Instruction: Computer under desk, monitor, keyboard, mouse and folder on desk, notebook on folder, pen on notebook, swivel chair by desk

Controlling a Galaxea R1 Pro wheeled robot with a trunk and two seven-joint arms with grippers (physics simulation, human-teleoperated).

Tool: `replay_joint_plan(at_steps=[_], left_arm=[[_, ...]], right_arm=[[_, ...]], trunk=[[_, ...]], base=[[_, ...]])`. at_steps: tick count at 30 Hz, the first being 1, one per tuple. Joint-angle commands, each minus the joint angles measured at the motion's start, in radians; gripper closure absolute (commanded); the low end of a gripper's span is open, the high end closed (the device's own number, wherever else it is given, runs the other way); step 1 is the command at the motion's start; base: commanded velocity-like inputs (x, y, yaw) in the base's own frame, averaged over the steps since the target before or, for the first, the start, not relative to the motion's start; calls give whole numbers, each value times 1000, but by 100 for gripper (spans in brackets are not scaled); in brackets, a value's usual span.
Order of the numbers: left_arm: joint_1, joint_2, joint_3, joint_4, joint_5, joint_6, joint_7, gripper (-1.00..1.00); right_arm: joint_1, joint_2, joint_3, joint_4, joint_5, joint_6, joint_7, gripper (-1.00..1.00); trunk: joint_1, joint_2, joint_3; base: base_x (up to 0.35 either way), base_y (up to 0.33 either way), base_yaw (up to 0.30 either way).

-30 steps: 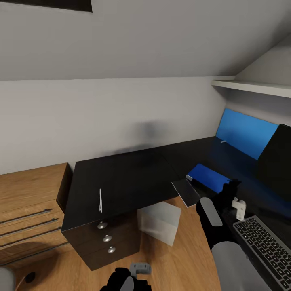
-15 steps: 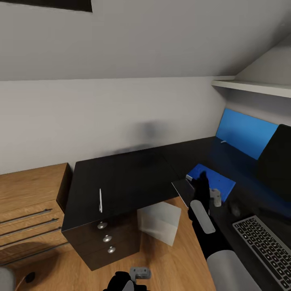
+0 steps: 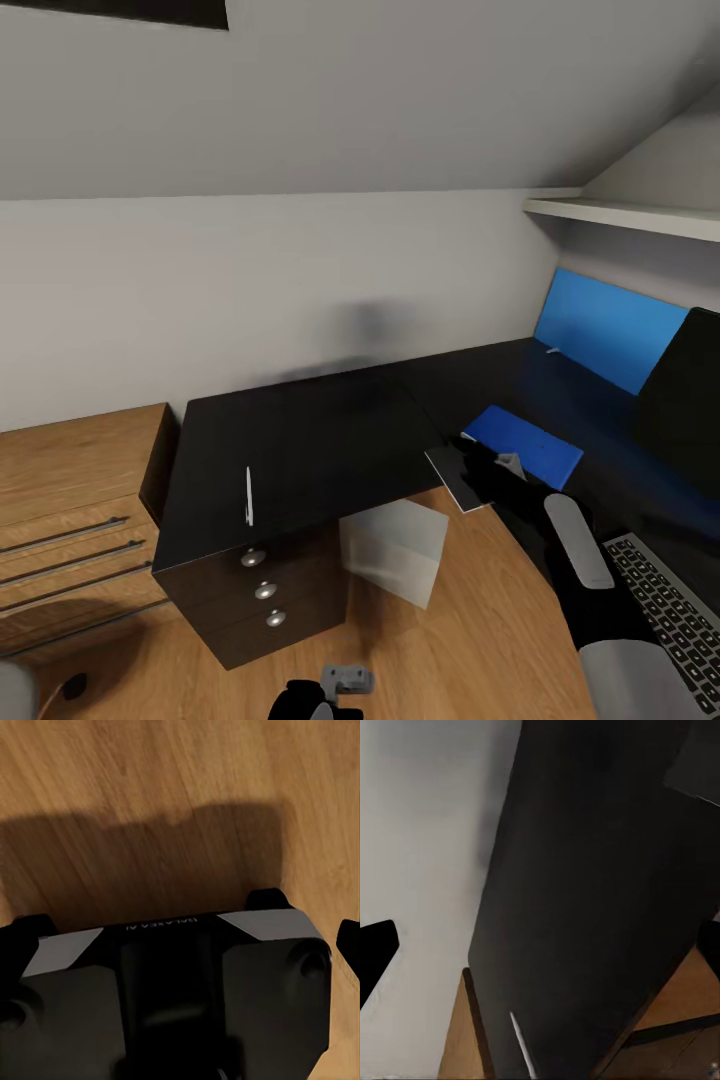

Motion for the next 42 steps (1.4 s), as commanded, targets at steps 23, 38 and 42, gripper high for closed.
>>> replay_joint_plan(at_steps=[23, 38, 42], left_arm=[[-1, 13, 6, -2, -41, -55, 13, -100], [-1, 21, 9, -2, -43, -119, 14, -100], [-1, 22, 11, -3, -42, -121, 14, -100]], right_arm=[[0, 18, -26, 55, -145, 82, 20, -100], [0, 15, -29, 75, -138, 76, 18, -100], [0, 15, -30, 107, -86, -6, 18, -100]], trunk=[[0, -1, -1], [0, -1, -1], [0, -1, -1]], base=[[0, 1, 0], [-197, 217, 0], [-110, 109, 0]])
